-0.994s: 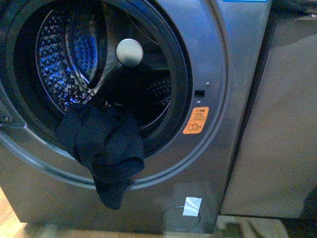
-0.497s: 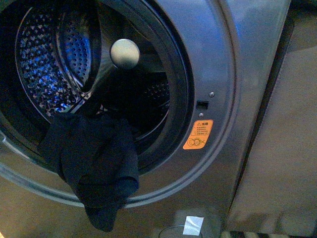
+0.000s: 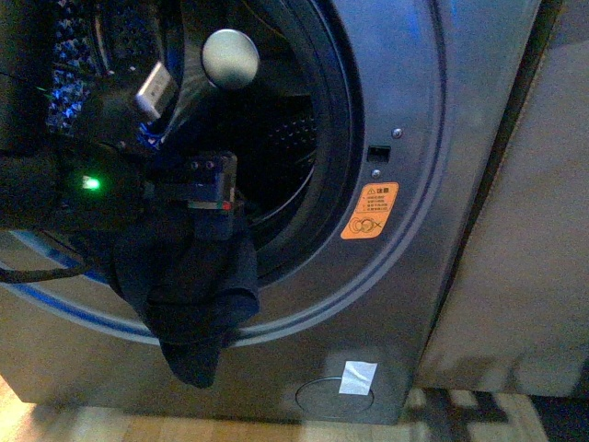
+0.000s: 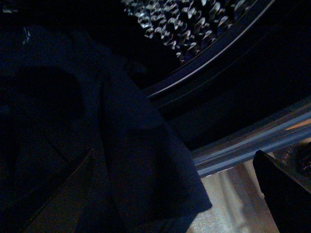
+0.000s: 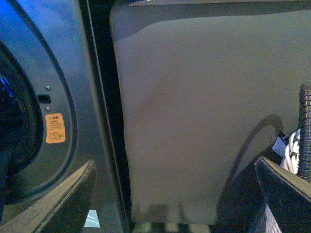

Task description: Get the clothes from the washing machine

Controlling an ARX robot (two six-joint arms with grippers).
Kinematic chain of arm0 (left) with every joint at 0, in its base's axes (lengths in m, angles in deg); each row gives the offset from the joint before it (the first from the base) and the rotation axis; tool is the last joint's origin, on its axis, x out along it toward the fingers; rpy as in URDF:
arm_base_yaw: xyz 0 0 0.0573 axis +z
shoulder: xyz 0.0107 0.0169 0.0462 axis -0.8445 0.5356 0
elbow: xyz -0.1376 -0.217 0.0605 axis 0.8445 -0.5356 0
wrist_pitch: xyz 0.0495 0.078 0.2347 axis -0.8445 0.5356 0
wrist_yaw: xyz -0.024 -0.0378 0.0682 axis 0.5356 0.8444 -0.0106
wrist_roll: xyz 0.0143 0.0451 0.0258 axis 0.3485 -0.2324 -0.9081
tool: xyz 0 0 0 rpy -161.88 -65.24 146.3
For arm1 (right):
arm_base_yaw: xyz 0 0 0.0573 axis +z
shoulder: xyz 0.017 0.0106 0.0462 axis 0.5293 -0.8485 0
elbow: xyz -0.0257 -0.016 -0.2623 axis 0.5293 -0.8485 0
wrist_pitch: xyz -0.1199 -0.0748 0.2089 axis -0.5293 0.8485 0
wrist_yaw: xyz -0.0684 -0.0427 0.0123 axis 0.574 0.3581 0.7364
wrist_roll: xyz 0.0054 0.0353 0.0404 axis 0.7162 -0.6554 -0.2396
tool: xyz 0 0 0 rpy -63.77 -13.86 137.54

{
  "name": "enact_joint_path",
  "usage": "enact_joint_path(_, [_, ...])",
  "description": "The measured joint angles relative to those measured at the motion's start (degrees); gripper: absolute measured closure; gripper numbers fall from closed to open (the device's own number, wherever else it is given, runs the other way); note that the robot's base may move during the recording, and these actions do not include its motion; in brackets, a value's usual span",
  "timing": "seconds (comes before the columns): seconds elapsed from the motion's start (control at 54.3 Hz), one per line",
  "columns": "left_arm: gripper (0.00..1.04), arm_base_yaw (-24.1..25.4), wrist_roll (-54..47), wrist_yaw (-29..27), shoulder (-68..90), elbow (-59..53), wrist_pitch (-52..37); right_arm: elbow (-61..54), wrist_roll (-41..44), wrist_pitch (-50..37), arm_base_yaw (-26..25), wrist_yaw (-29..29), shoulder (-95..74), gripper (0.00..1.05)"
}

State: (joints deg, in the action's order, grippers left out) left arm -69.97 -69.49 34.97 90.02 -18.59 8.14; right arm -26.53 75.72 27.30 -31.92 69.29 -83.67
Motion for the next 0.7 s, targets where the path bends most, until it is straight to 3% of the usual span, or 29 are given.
enact_joint_path(0.147, [0.07,0.09,-2.97,-4.52,11.23,10.97,4.42,0.00,0.00,0.00,0.00,0.00,0.00,0.07])
enact_joint_path(0.405, [0.07,-0.04,-5.64,-7.61,22.14,27.28,14.78,0.00,0.00,0.00,0.00,0.00,0.00,0.07])
enact_joint_path(0.7, [0.07,0.07,-6.45,-13.51,28.33,37.92,25.09,0.00,0.00,0.00,0.00,0.00,0.00,0.07])
